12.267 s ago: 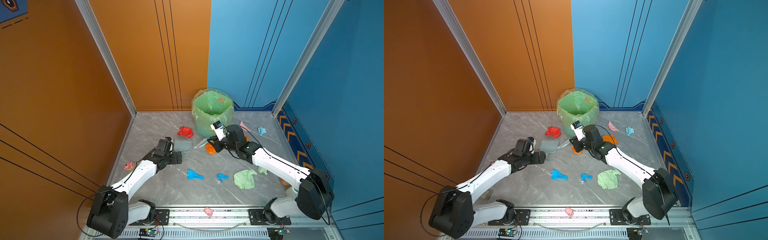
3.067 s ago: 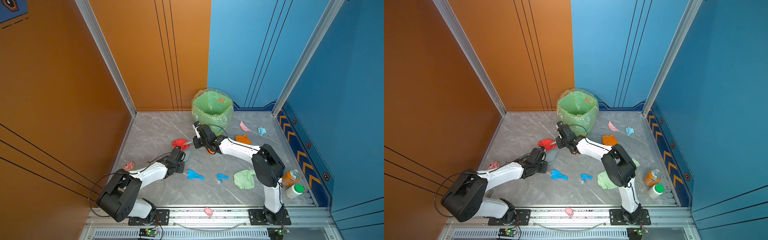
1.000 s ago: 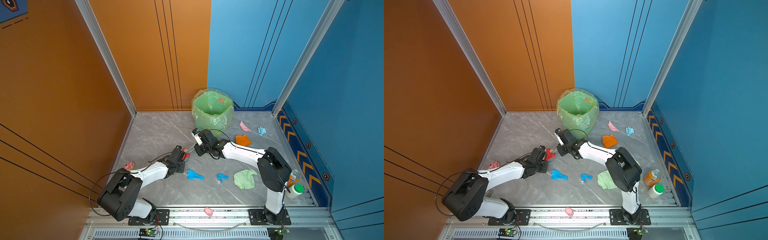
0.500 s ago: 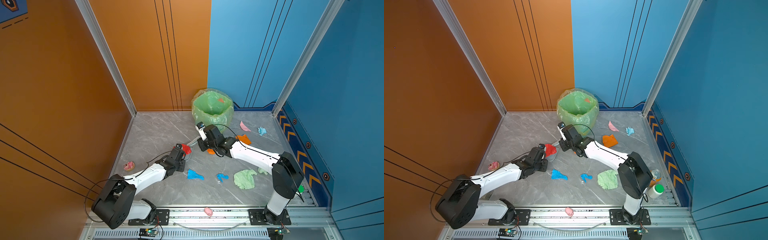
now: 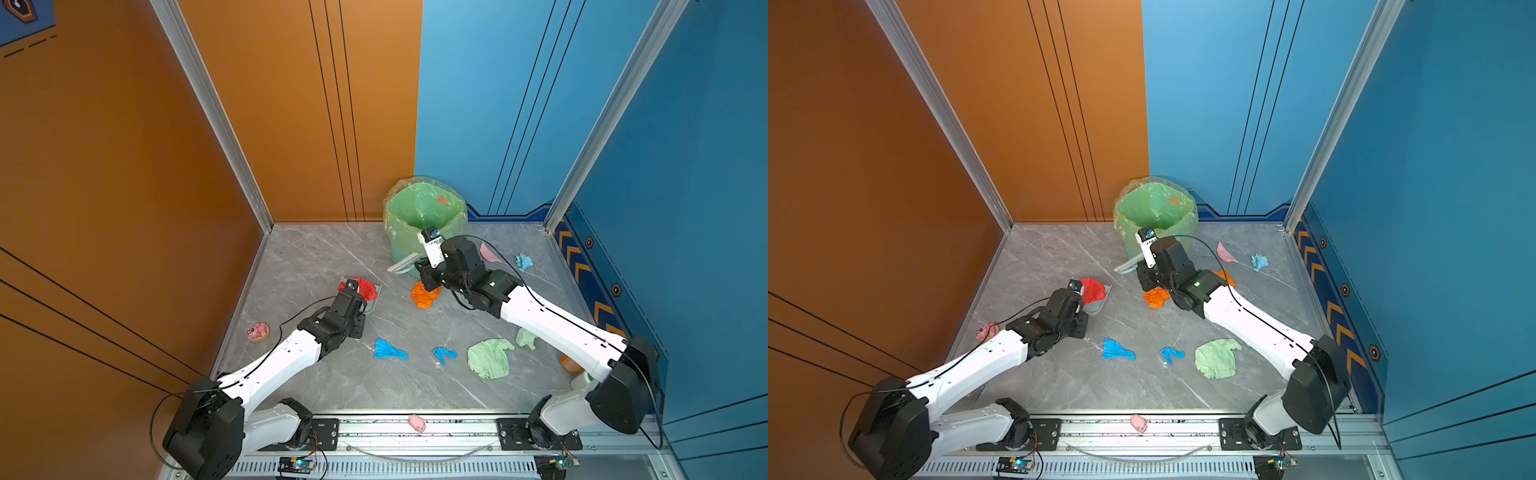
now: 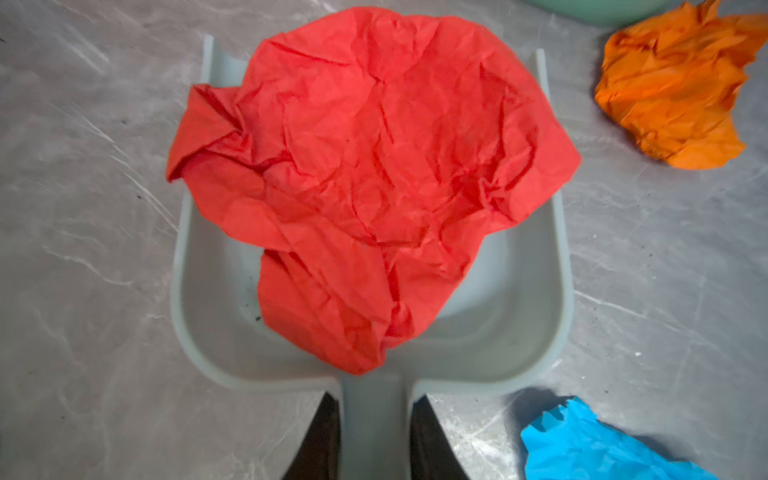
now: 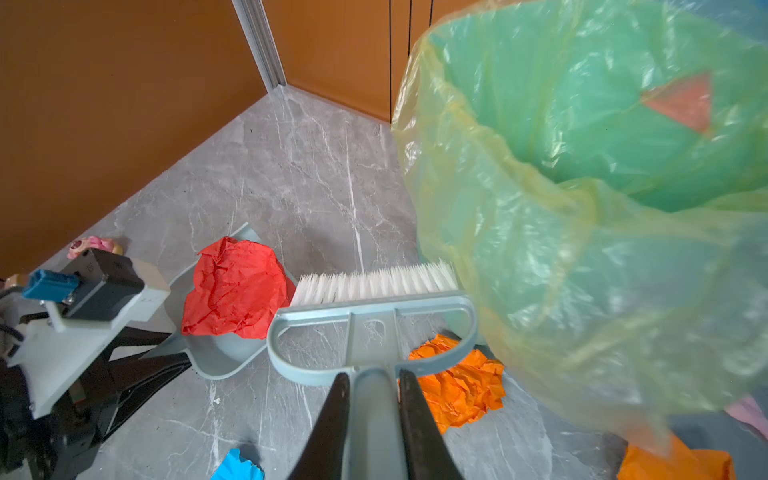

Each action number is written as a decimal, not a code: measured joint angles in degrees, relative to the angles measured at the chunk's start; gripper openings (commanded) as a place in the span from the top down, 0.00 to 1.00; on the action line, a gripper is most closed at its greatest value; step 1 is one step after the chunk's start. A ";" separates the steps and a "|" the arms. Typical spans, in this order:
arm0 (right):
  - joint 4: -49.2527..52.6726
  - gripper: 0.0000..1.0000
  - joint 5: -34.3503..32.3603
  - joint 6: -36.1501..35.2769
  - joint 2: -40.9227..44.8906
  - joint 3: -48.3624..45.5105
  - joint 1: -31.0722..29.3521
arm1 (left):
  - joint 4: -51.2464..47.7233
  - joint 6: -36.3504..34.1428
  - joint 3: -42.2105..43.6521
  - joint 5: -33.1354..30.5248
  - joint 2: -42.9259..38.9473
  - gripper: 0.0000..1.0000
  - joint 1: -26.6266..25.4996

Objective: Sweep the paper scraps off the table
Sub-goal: 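Lift the dustpan with the left gripper over the bin and tip the red scrap in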

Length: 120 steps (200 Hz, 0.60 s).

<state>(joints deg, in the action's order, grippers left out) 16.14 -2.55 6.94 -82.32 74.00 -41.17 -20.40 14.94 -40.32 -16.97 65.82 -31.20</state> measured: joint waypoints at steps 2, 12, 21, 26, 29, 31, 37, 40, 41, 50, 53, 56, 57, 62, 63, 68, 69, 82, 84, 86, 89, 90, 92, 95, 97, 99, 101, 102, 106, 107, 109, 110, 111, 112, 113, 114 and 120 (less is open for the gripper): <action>0.24 1.00 0.04 -0.02 0.42 -0.09 0.02 | -0.22 -0.04 -0.22 -0.04 -0.31 1.00 0.00; 1.16 1.00 0.42 -0.15 2.03 -0.52 0.26 | -1.38 -0.42 -1.40 -0.44 -1.44 1.00 0.00; 1.99 1.00 0.79 -0.15 3.41 -0.94 0.44 | -2.38 -0.61 -2.54 -0.70 -2.21 1.00 0.00; 2.49 1.00 1.01 -0.15 4.07 -1.14 0.79 | -2.89 -0.70 -3.17 -0.85 -2.51 1.00 0.00; 2.80 1.00 1.01 -0.15 4.50 -1.33 0.98 | -3.19 -0.83 -3.54 -0.87 -2.67 1.00 0.00; 2.97 1.00 1.20 -0.15 4.76 -1.42 1.11 | -3.45 -0.85 -3.82 -0.92 -2.73 1.00 0.00; 3.56 1.00 1.27 -0.15 5.53 -1.73 1.64 | -4.00 -1.11 -4.63 -1.05 -2.95 1.00 0.00; 3.91 1.00 1.25 -0.15 5.88 -1.86 1.95 | -4.24 -1.27 -5.01 -1.09 -2.99 1.00 0.00; 4.00 1.00 1.25 -0.13 5.99 -1.88 2.03 | -4.39 -1.29 -5.22 -1.07 -3.02 1.00 0.00; 4.76 1.00 1.27 -0.13 7.06 -2.40 3.10 | -5.40 -1.81 -6.60 -1.11 -3.04 1.00 0.02; 4.98 1.00 1.27 -0.13 7.39 -2.56 3.43 | -5.62 -1.97 -7.02 -1.11 -3.04 1.00 0.07; 5.31 1.00 1.27 -0.13 7.85 -2.78 3.80 | -5.88 -2.14 -7.45 -1.11 -3.04 1.00 0.07; 5.35 1.00 1.27 -0.13 7.93 -2.82 3.89 | -6.01 -2.16 -7.65 -1.11 -3.04 1.00 0.07; 5.77 1.00 1.27 -0.13 8.55 -3.13 4.42 | -6.45 -2.60 -8.46 -1.16 -3.02 1.00 0.09; 5.79 1.00 1.27 -0.13 8.63 -3.17 4.50 | -6.51 -2.64 -8.57 -1.18 -3.02 1.00 0.09; 6.08 1.00 1.27 -0.13 9.20 -3.52 4.98 | -7.10 -3.13 -9.55 -1.31 -2.97 1.00 0.24; 6.12 1.00 1.27 -0.13 9.29 -3.56 5.05 | -7.19 -3.19 -9.68 -1.31 -2.95 1.00 0.26; 7.13 1.00 1.38 -0.13 10.78 -4.31 5.99 | -8.63 -4.33 -12.72 -1.55 -2.32 1.00 0.61; 7.26 1.00 1.42 -0.13 10.99 -4.44 6.08 | -8.90 -4.52 -13.25 -1.55 -2.16 1.00 0.70; 7.41 1.00 1.44 -0.13 11.19 -4.55 6.19 | -9.07 -4.68 -13.64 -1.55 -2.05 1.00 0.76; 7.69 1.00 1.44 -0.13 11.54 -4.66 6.34 | -9.31 -4.98 -14.58 -1.62 -1.73 1.00 0.90; 7.76 1.00 1.44 -0.13 11.61 -4.68 6.38 | -9.40 -5.05 -14.78 -1.62 -1.64 1.00 0.92; 7.91 1.00 1.49 -0.13 11.78 -4.76 6.49 | -9.68 -5.14 -15.37 -1.64 -1.42 1.00 0.98; 8.11 1.00 1.49 -0.13 12.07 -4.85 6.60 | -10.08 -5.55 -16.44 -1.70 -0.96 1.00 1.14; 8.24 1.00 1.51 -0.13 12.26 -4.92 6.71 | -10.27 -5.66 -16.85 -1.73 -0.79 1.00 1.20; 8.35 1.00 1.53 -0.13 12.39 -4.98 6.75 | -10.49 -5.86 -17.55 -1.75 -0.50 1.00 1.22; 8.44 1.00 1.57 -0.13 12.61 -5.05 6.82 | -10.62 -6.10 -18.18 -1.77 -0.22 1.00 1.27; 8.48 1.00 1.60 -0.13 12.70 -5.09 6.84 | -10.69 -6.16 -18.43 -1.79 -0.11 1.00 1.27; 8.68 1.00 1.81 -0.13 13.09 -5.29 7.06 | -11.04 -6.58 -19.69 -1.88 0.48 1.00 1.38; 8.74 1.00 1.84 -0.13 13.16 -5.31 7.08 | -11.06 -6.62 -19.89 -1.88 0.57 1.00 1.38; 8.85 1.00 1.90 -0.13 13.38 -5.40 7.15 | -11.19 -6.75 -20.50 -1.92 0.87 1.00 1.46; 8.87 1.00 1.90 -0.13 13.44 -5.42 7.17 | -11.28 -6.91 -20.90 -1.92 1.07 1.00 1.51; 8.96 1.00 1.92 -0.13 13.57 -5.49 7.21 | -11.34 -6.97 -21.09 -1.95 1.16 1.00 1.53; 8.96 1.00 1.92 -0.13 13.64 -5.53 7.23 | -11.47 -7.10 -21.53 -1.95 1.33 1.00 1.55; 9.01 1.00 1.95 -0.13 13.70 -5.55 7.26 | -11.52 -7.15 -21.73 -1.95 1.42 1.00 1.55; 9.11 1.00 1.99 -0.13 13.86 -5.62 7.32 | -11.56 -7.21 -21.92 -1.95 1.51 1.00 1.55; 9.40 1.00 2.32 -0.13 14.38 -5.90 7.56 | -12.04 -7.74 -23.65 -1.97 2.29 1.00 1.57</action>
<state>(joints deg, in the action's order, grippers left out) 25.54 -0.23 6.81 -67.94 68.10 -33.61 -32.45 7.20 -63.96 -18.94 68.12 -29.63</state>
